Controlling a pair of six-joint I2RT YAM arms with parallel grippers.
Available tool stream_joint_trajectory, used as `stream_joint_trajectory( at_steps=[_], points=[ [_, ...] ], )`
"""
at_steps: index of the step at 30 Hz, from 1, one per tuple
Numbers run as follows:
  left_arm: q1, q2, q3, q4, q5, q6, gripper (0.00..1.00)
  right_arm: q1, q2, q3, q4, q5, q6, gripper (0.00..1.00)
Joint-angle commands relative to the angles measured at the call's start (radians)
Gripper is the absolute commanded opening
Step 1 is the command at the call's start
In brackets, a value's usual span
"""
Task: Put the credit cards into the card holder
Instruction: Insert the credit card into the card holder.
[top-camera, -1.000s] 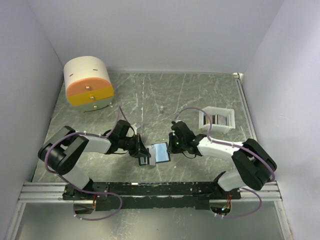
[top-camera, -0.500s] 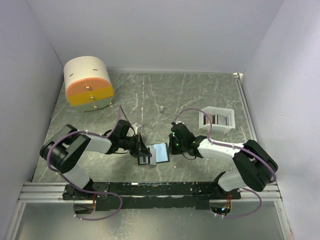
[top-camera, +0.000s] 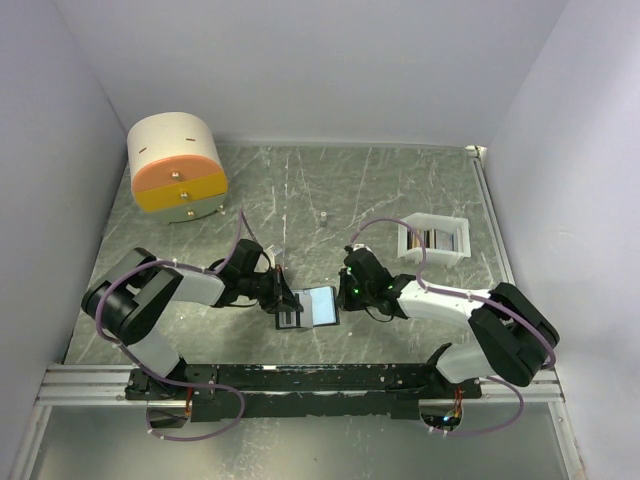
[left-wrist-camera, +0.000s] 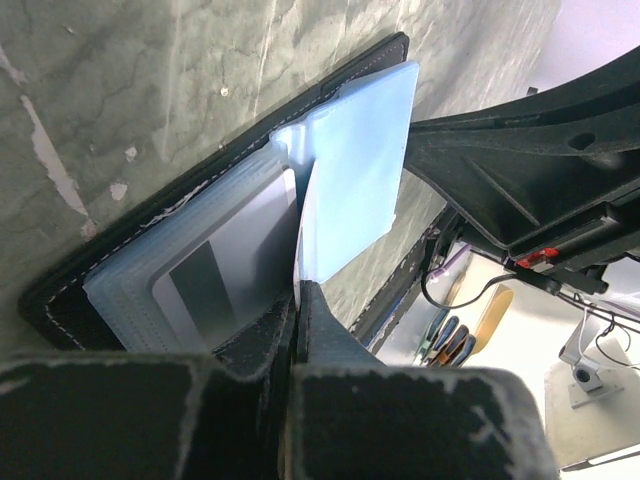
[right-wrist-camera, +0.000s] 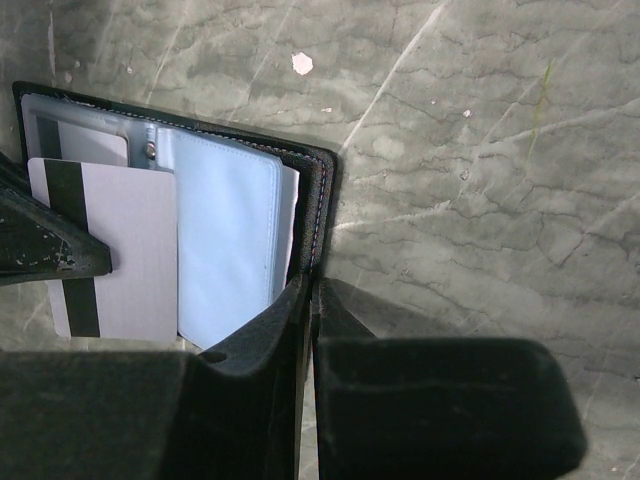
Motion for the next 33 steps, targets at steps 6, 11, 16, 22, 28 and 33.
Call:
stream_joint_trajectory(
  at_steps=[6,11,16,22,28,33],
  points=[
    [0.005,0.039,0.004,-0.015,-0.083,0.035,0.07,0.008,-0.014,-0.027,-0.029,0.011,-0.001,0.04],
    [0.005,0.052,0.006,0.012,-0.068,0.037,0.07,0.009,-0.013,-0.031,-0.028,0.007,-0.004,0.04],
    [0.005,0.063,0.036,-0.007,-0.061,0.080,0.07,0.009,-0.004,-0.035,-0.018,0.002,-0.008,0.04],
    [0.005,0.070,0.066,-0.037,-0.063,0.116,0.07,0.008,0.002,-0.030,-0.023,0.002,-0.016,0.03],
    [0.005,0.079,0.050,0.010,-0.072,0.078,0.07,0.010,-0.001,-0.034,-0.007,-0.007,-0.001,0.02],
    [0.005,0.081,0.027,0.044,-0.078,0.058,0.07,0.010,0.005,-0.049,0.007,-0.007,0.014,0.02]
  ],
)
